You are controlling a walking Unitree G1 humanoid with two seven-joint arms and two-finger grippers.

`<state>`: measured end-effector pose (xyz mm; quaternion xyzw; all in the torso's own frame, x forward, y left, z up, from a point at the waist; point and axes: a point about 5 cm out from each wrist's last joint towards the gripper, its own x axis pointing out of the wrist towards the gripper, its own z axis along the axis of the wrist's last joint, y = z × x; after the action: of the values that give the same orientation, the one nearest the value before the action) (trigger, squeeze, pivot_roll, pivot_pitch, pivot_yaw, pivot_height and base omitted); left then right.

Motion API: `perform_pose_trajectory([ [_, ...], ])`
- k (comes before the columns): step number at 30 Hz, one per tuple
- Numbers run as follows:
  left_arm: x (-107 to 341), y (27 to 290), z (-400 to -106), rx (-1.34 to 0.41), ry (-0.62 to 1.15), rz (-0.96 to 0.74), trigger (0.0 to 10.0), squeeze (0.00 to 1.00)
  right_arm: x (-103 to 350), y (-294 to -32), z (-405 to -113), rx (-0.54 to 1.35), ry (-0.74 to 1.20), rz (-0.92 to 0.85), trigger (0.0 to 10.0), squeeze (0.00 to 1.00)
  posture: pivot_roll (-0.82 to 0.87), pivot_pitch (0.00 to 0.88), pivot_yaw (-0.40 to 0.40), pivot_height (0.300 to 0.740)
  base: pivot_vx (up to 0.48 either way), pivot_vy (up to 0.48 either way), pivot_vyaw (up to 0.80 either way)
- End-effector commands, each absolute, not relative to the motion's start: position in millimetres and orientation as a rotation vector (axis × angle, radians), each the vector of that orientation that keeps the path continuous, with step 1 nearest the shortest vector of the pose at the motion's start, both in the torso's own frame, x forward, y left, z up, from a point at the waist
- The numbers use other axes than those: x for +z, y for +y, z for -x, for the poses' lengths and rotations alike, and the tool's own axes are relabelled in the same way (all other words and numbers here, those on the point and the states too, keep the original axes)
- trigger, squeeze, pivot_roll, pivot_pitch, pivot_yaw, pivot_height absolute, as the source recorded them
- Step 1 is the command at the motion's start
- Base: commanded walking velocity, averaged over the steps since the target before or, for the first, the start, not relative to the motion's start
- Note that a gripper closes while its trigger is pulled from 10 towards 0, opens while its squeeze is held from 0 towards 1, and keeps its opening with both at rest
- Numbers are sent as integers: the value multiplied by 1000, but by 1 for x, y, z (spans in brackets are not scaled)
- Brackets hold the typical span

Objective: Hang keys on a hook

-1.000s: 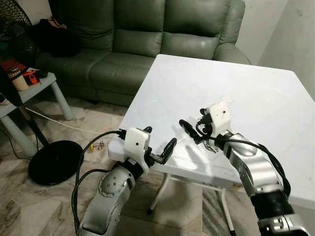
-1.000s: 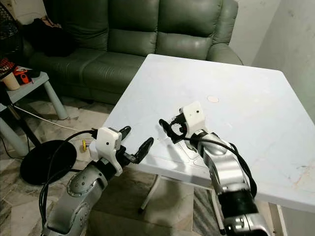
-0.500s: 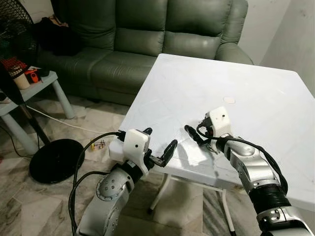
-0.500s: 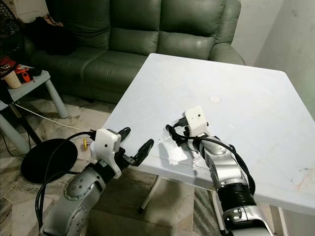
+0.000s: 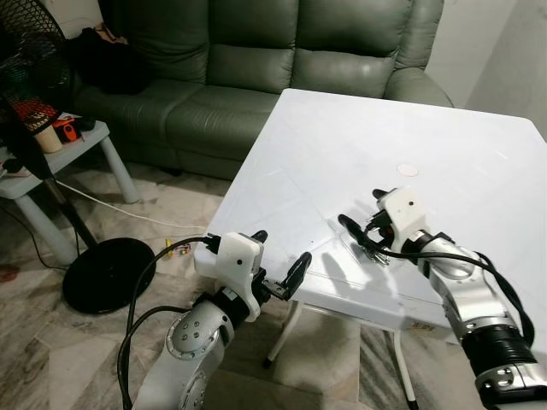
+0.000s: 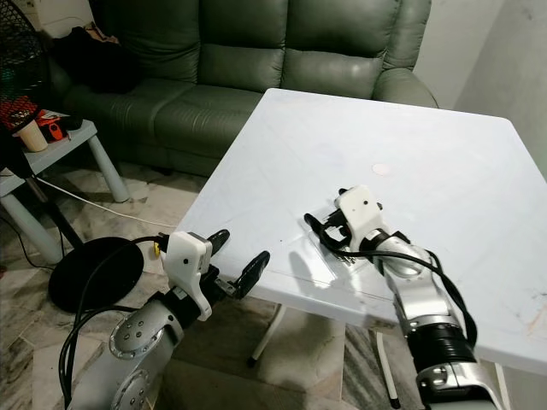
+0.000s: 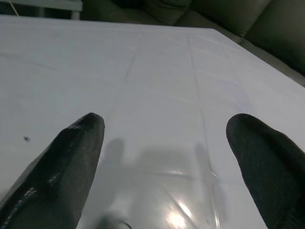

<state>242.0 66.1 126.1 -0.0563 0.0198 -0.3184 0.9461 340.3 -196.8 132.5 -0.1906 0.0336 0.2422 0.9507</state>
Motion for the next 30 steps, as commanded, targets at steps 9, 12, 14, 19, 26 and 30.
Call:
perform_pose_trajectory([
  [9,131,62,-235,-668,38,132,10000,0,125,-210,-336,575,170,480,10000,0,16,88,-23,715,0,0,0],
  [12,132,62,-233,-668,44,138,10000,0,122,-211,-335,592,214,474,10000,0,16,98,-26,715,0,0,0],
  [14,132,62,-232,-665,48,142,10000,0,120,-210,-333,603,229,462,10000,0,17,107,-29,715,0,0,0],
  [19,132,62,-232,-661,51,145,10000,0,119,-208,-332,620,228,463,10000,0,18,109,-29,715,0,0,0],
  [26,133,62,-231,-650,53,158,10000,0,110,-199,-324,672,280,414,10000,0,20,120,-32,715,0,0,0],
  [30,134,61,-232,-646,55,161,10000,0,111,-199,-324,665,295,382,9059,0,19,125,-34,715,0,0,0],
])
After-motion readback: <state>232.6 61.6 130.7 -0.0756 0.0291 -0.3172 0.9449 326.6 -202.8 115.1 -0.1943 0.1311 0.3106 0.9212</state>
